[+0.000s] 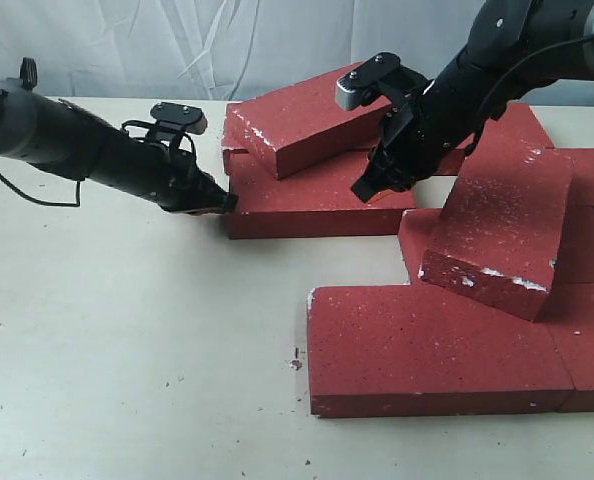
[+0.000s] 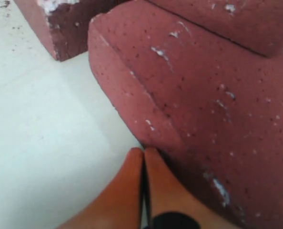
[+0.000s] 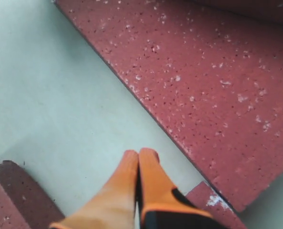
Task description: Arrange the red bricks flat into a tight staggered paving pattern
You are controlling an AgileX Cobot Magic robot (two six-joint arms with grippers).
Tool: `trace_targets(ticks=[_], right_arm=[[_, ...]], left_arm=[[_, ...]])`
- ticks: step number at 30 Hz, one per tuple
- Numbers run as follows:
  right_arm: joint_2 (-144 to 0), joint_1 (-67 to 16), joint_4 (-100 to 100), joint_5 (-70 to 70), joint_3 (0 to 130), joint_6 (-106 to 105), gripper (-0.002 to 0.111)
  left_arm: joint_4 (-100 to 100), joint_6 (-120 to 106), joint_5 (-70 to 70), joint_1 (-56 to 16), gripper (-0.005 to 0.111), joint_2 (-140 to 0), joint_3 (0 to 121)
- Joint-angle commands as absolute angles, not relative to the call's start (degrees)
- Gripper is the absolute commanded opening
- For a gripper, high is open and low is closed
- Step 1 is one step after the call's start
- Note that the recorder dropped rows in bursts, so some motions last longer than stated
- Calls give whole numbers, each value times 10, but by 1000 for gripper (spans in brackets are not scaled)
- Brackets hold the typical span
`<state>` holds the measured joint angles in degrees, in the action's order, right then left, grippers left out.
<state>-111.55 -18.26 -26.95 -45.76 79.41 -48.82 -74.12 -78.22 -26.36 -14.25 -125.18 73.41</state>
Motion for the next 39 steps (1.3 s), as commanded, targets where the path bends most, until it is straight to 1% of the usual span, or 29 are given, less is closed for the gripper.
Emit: trace_targets(ticks=[1,4,7,12,14,16,18,19,25,31,39], right_arm=[[-1110,-182,-270,-453,791,-494,-1],[-1110,-182,-270,-452,791,-494,-1],[-1110,-182,-275,-455,791,-494,-1],[-1105,-179,-259,-466,791,-494,-1],[-1088,-165,-226,-489,791,-483,-1],[-1061,-141,-249,-495,791,-459,-1],[-1038,-128,-277,-514,790,-464,-1],[-1033,-127,-277,-514,787,-467,-1],[-994,-127,-273,-451,737,-481,-1],[-963,-127,-247,-405,703,-482,-1],[-961,-127,-241,-390,700,-482,-1]], left_arm=[[-758,-803,-274,-145,0,-1278,750],[-757,-816,-287,-145,0,-1271,752],[-694,-784,-290,-142,0,-1252,752],[-580,-678,-290,-108,0,-1223,752],[-505,-593,-296,-103,0,-1215,752],[-405,-504,-254,-120,0,-1207,752],[-351,-424,-212,-144,0,-1207,752],[-341,-408,-212,-151,0,-1207,752],[-335,-382,-167,-196,0,-1207,755],[-349,-364,-169,-199,0,-1212,756],[-363,-364,-158,-231,0,-1234,769]])
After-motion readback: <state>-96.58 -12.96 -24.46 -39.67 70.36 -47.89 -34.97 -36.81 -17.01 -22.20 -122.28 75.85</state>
